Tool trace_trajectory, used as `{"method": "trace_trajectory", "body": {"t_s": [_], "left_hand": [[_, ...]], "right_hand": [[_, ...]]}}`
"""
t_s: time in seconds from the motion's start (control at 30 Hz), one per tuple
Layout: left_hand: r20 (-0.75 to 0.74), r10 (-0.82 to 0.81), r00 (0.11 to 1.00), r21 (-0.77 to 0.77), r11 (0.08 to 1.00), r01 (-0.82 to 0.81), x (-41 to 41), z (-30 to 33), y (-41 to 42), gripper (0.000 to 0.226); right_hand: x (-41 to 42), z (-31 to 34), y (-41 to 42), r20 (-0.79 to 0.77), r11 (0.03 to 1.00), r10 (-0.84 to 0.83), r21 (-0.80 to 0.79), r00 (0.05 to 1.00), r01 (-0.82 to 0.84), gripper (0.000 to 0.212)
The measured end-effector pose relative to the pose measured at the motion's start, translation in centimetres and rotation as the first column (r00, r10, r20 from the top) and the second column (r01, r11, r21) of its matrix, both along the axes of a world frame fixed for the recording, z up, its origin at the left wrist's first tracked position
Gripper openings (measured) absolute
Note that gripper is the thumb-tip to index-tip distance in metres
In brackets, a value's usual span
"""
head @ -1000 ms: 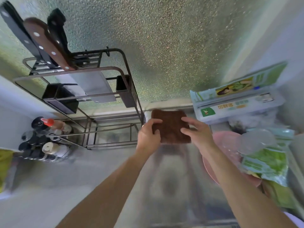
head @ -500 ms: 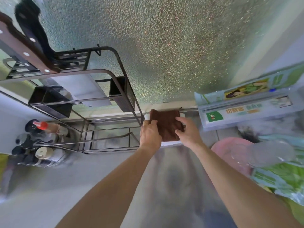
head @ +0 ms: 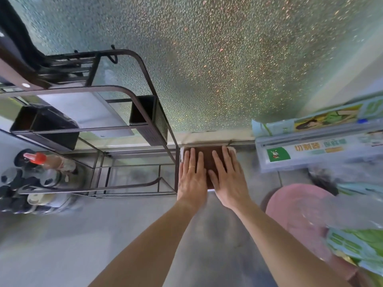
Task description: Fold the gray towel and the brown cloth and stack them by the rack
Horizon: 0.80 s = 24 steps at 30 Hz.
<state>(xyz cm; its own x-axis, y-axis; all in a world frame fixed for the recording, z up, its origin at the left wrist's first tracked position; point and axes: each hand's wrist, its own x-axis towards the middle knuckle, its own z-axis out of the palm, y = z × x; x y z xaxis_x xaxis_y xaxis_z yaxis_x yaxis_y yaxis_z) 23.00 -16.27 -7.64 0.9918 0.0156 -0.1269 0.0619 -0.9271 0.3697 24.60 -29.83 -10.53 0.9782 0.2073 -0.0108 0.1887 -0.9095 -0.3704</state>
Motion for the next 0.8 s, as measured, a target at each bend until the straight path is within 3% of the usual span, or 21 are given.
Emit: {"method": "trace_trajectory", "body": {"t_s": [0.1, 0.23, 0.37, 0.43, 0.6, 0.7, 0.8], "left_hand": [[-0.005, -0.022, 1.000, 0.021, 1.000, 0.022, -0.3, -2.1, 0.4, 0.061], [-0.059, -0.115, 0.992, 0.203, 0.971, 0.125, 0.2, -5.5, 0.9, 0.059], [-0.066, -0.133, 0.989, 0.255, 0.956, 0.146, 0.3, -6.3, 1.0, 0.058], [-0.059, -0.120, 0.991, 0.245, 0.961, 0.131, 0.3, -5.9, 0.9, 0.058], [-0.076, -0.019, 0.997, 0.049, 0.999, 0.023, -0.1, -1.7, 0.2, 0.063], [-0.028, -0.007, 1.000, 0.028, 1.000, 0.008, -1.0, 1.0, -0.3, 0.060], [-0.079, -0.059, 0.995, 0.056, 0.996, 0.063, -3.3, 1.8, 0.3, 0.052]], "right_hand": [[0.0, -1.0, -0.3, 0.002, 1.000, 0.018, 0.011, 1.000, -0.018, 0.060], [0.3, -2.2, -0.2, 0.029, 0.999, 0.036, -0.018, 0.999, -0.036, 0.061], [0.2, -2.6, -0.1, 0.064, 0.999, 0.025, -0.041, 0.998, -0.022, 0.061], [0.2, -2.4, -0.1, 0.058, 0.999, 0.031, -0.044, 0.998, -0.029, 0.061], [0.4, -1.2, -0.1, -0.015, 0.996, 0.012, -0.085, 1.000, -0.013, 0.063], [-0.4, 1.3, -0.1, -0.031, 0.996, -0.010, -0.089, 0.999, 0.007, 0.066], [-3.8, 3.0, -0.2, 0.047, 0.997, -0.065, -0.042, 0.997, 0.067, 0.065]]}}
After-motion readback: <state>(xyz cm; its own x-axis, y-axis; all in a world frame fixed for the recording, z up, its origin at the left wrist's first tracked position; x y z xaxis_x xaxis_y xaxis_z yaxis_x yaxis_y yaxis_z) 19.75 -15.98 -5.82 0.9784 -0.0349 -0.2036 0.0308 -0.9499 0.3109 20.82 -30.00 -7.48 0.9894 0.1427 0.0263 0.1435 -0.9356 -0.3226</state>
